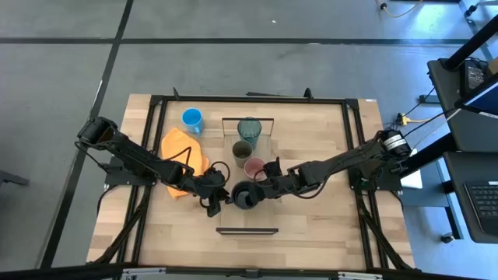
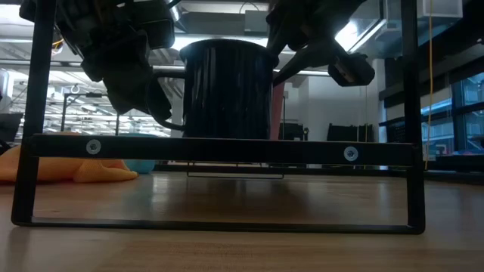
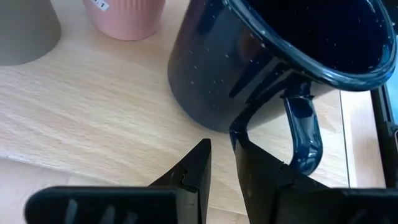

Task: Stack small to large cups/mugs on shelf
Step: Adjust the dark blue mug on the shelf

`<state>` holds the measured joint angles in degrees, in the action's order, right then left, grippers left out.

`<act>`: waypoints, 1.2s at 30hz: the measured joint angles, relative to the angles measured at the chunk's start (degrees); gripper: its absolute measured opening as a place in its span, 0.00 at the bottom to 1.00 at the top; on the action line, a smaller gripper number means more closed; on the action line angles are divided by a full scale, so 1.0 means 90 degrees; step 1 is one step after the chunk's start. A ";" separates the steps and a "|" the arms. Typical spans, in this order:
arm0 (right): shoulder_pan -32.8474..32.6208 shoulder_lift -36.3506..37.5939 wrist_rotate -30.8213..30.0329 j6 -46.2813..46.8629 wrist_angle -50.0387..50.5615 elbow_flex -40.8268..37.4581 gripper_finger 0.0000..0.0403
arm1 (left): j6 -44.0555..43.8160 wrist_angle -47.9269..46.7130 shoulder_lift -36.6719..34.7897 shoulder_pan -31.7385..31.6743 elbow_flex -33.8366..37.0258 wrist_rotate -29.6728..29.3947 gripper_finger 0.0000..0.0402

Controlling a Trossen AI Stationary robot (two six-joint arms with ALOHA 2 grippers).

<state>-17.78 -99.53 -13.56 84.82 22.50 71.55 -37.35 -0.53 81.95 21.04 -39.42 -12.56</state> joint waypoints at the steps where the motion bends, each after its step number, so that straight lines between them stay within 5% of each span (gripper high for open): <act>1: 0.0011 0.0000 0.0000 -0.0002 0.0000 0.0000 0.19 | 0.0001 -0.0014 0.0000 0.0000 0.0000 0.0000 0.17; 16: 0.0087 0.0007 -0.0042 -0.0029 0.0007 0.0002 0.19 | -0.0308 -0.0912 0.0000 0.0407 0.0000 -0.0096 0.17; 36: 0.0090 0.0010 -0.0054 -0.0051 0.0036 0.0002 0.19 | -0.0579 -0.0112 0.0003 0.0719 0.0007 -0.0645 0.17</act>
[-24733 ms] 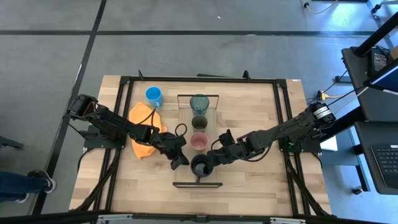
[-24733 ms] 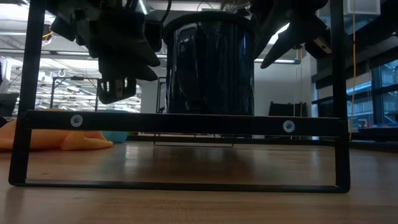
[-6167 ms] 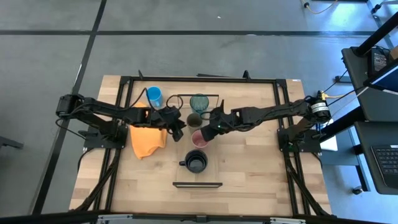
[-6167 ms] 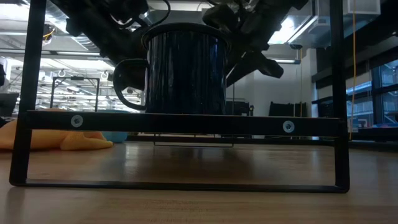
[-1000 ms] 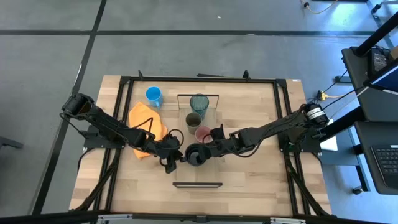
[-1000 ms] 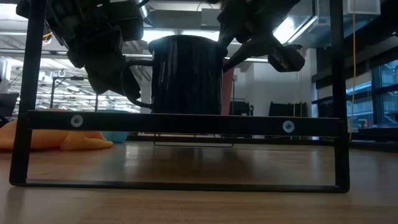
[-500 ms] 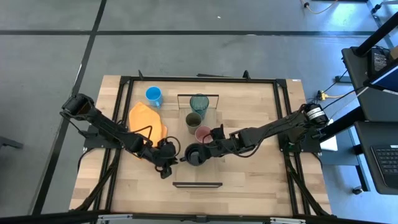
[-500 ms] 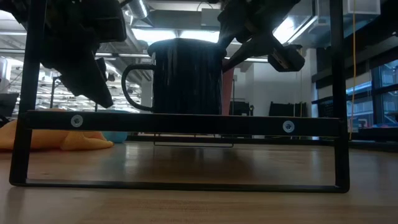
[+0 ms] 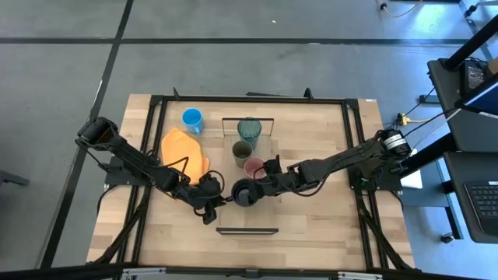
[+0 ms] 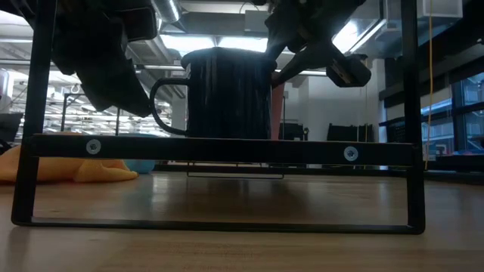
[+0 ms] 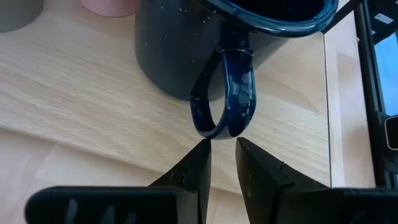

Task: Stack small to large cups/mugs on shelf
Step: Adjust the dark blue mug on the shelf

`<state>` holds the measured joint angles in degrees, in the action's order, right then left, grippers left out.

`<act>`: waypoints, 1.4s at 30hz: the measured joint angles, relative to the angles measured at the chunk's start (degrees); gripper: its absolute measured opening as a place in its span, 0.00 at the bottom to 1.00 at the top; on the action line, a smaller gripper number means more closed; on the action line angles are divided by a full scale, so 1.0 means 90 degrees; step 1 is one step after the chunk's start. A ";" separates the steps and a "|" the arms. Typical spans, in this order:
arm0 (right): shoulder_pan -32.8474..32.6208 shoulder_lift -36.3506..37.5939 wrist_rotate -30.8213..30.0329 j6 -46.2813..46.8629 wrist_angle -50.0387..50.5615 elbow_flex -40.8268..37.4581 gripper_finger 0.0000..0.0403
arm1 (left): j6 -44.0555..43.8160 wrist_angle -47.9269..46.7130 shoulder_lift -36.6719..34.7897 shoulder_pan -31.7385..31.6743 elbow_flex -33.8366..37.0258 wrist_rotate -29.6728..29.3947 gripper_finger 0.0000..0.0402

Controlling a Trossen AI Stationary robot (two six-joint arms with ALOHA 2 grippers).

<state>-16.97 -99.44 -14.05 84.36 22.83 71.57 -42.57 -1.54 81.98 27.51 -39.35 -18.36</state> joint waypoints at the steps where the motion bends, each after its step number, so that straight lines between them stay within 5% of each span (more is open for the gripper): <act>1: 0.0000 0.0000 -0.0002 0.0000 0.0000 0.0000 0.19 | 0.0062 0.0000 0.0002 -0.0003 0.0000 -0.0016 0.17; 42: -0.0008 0.0002 0.0251 -0.0026 -0.0013 0.0000 0.20 | 0.0124 -0.0157 0.0002 -0.0170 0.0003 -0.0156 0.17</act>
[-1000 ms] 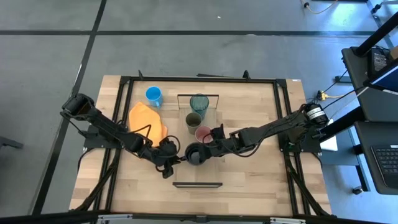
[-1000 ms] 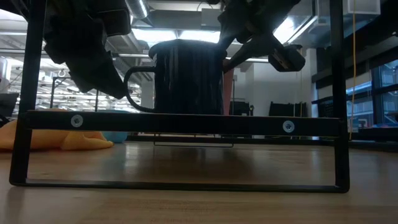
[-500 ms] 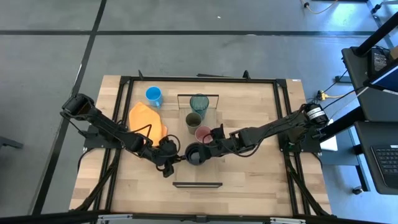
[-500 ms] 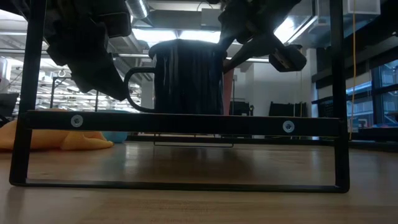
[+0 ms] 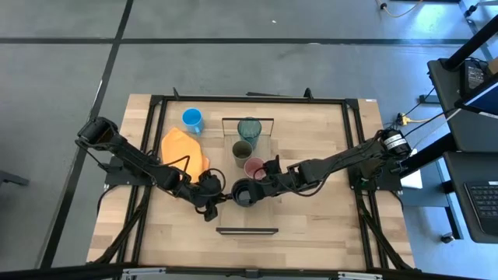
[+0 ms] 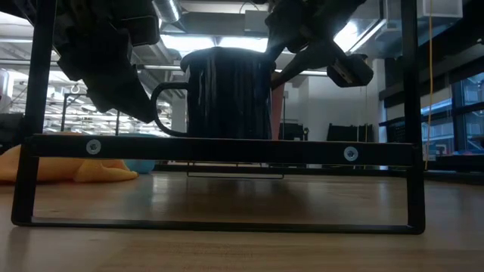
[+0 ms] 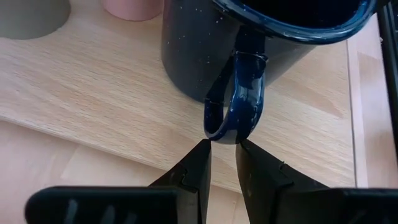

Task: Stack small to large cups/mugs on shelf
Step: Adjust the dark blue mug on the shelf, then put the blue mug on the shelf

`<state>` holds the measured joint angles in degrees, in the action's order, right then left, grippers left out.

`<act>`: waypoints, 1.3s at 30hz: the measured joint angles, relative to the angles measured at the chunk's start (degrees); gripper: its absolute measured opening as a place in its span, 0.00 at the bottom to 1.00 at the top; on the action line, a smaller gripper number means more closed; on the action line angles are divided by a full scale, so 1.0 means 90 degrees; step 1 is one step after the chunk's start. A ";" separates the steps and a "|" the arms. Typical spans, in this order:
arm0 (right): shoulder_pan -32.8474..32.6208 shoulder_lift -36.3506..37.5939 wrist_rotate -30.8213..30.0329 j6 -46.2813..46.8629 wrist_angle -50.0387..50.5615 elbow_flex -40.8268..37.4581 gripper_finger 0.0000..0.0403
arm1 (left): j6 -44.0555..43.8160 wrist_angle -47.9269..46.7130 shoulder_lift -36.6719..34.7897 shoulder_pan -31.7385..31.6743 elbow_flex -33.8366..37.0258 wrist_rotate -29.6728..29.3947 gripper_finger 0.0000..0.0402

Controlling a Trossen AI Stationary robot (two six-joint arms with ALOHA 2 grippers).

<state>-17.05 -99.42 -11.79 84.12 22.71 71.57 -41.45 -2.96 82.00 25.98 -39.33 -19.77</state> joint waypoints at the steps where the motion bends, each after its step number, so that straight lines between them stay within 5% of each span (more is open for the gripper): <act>1: -0.0004 0.0000 0.0000 -0.0012 -0.0015 0.0000 0.20 | 0.0000 -0.0022 0.0000 0.0000 0.0000 -0.0020 0.17; 14: -0.0011 0.0000 0.0000 -0.0189 -0.0050 0.0000 0.31 | -0.0015 -0.0055 0.0000 -0.0012 -0.0005 -0.0076 0.17; 39: -0.0143 0.0624 -0.0176 -0.0381 0.0752 0.0007 0.32 | -0.0051 -0.0196 -0.0062 0.0001 -0.0014 -0.0036 0.17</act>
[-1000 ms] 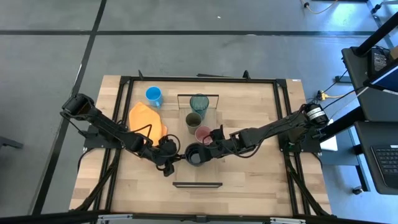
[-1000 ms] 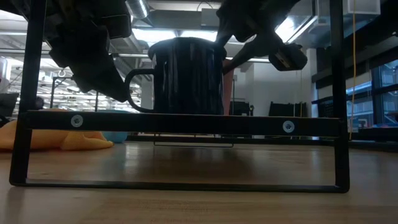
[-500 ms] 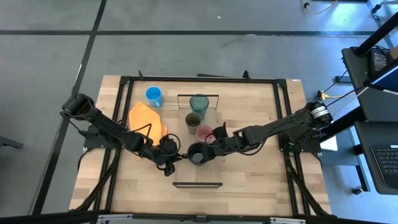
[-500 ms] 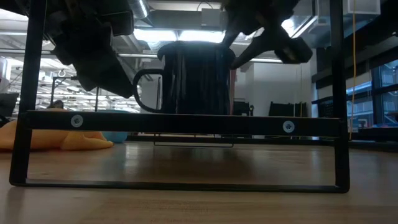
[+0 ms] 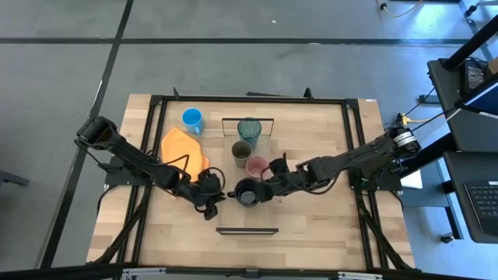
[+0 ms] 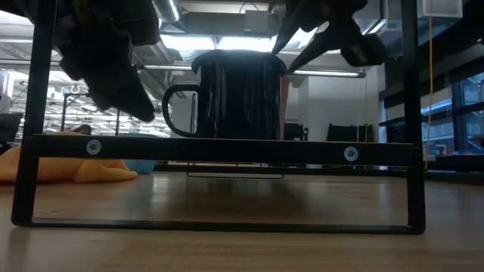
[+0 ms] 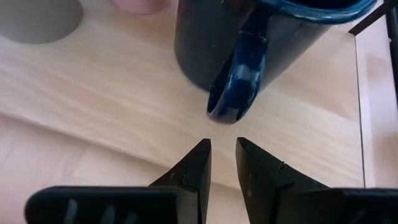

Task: Stack small to large cups/mugs on shelf
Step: Put the blue mug on the shelf

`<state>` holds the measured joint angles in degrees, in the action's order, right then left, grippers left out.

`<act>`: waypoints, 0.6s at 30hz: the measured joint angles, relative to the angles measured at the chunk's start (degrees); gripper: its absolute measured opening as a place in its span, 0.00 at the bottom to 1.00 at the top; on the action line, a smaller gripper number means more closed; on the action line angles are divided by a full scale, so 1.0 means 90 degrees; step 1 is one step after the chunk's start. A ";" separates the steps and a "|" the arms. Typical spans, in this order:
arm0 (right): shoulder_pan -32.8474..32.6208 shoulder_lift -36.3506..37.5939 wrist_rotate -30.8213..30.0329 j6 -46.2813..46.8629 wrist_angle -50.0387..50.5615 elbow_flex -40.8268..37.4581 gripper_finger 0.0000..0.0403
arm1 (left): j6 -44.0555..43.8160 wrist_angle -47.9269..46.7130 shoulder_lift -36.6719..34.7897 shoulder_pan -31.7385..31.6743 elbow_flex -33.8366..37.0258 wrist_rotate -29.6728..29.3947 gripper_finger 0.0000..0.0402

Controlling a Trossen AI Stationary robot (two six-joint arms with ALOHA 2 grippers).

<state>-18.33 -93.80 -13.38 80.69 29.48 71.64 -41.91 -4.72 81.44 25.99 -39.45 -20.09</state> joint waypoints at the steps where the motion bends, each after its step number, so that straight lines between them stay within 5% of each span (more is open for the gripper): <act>1: -0.0049 0.0011 0.0027 0.0001 -0.0021 0.0000 0.32 | 0.0000 -0.0071 -0.0085 0.0016 0.0001 -0.0002 0.17; 8: -0.0399 0.0251 -0.0261 0.0082 -0.0037 0.0000 0.32 | -0.0190 -0.1039 -0.1716 0.0040 0.0001 -0.0326 0.17; 18: -0.0449 0.0308 -0.0455 0.0010 -0.0040 0.0000 0.32 | 0.0172 -0.4329 -0.4235 -0.1019 -0.0383 -0.0851 0.17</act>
<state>-22.37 -91.02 -17.47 80.78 29.12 71.64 -40.37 -43.69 43.32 16.81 -42.90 -27.75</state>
